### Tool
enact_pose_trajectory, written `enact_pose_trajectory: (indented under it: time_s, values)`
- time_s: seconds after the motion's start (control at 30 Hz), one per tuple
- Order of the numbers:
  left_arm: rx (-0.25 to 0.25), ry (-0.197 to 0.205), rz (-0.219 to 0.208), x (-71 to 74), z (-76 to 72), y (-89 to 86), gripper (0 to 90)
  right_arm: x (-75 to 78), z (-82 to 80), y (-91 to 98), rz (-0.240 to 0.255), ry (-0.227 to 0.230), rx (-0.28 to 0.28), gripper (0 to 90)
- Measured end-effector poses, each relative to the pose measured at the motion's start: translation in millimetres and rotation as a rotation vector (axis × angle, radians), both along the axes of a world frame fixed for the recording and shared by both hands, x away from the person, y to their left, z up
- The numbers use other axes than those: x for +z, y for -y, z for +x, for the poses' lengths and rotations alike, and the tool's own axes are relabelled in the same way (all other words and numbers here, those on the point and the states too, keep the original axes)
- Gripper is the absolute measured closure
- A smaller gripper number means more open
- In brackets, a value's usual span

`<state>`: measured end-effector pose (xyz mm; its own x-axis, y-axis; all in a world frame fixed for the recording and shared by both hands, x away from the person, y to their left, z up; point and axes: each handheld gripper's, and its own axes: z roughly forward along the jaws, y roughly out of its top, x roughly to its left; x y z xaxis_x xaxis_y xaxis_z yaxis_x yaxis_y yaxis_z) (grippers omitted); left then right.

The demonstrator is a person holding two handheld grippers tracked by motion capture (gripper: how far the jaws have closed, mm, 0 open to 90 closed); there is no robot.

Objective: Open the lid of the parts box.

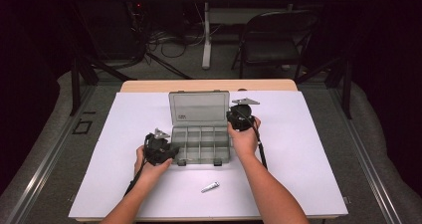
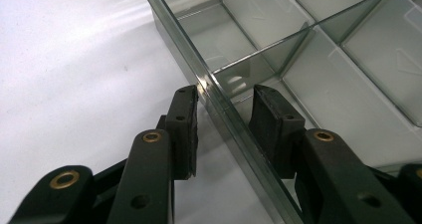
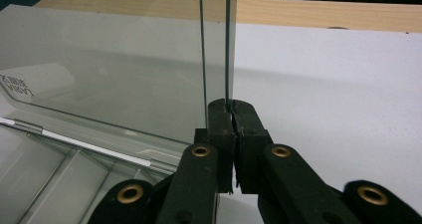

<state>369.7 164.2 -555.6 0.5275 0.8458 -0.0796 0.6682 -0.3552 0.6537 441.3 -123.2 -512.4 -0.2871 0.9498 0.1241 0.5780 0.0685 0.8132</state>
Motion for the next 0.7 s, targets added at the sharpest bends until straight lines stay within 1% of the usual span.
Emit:
enact_pose_trajectory:
  time_s: [0.13,0.2,0.27,0.3,0.4,0.5,0.63,0.7]
  values:
    - [0.0,0.0,0.0,0.0,0.0,-0.1,62.9,1.4,3.0,-0.5,-0.004,-0.019,-0.004,88.4]
    - [0.0,0.0,0.0,0.0,0.0,0.0,63.0,2.2,6.5,-0.8,0.0,-0.04,-0.009,88.4]
    - [0.0,0.0,-0.001,0.0,0.1,-0.2,63.0,2.0,7.7,-1.1,0.001,-0.041,-0.01,88.4]
    - [0.0,0.0,-0.001,0.0,0.1,-0.1,63.0,2.3,9.2,-1.6,0.0,-0.051,-0.014,88.4]
    - [0.0,0.0,-0.001,-0.1,0.1,-0.1,63.0,1.9,11.4,-1.8,0.001,-0.057,-0.016,88.4]
    - [0.001,0.0,-0.001,-0.1,0.0,-0.1,63.0,1.6,13.2,-1.4,0.014,-0.066,-0.021,88.5]
    - [0.002,0.0,-0.001,-0.1,-0.1,0.0,63.1,0.8,15.0,-1.2,0.019,-0.074,-0.026,88.6]
    - [0.002,0.0,-0.002,-0.1,0.0,0.0,63.1,0.9,16.8,-2.1,0.012,-0.08,-0.028,88.7]
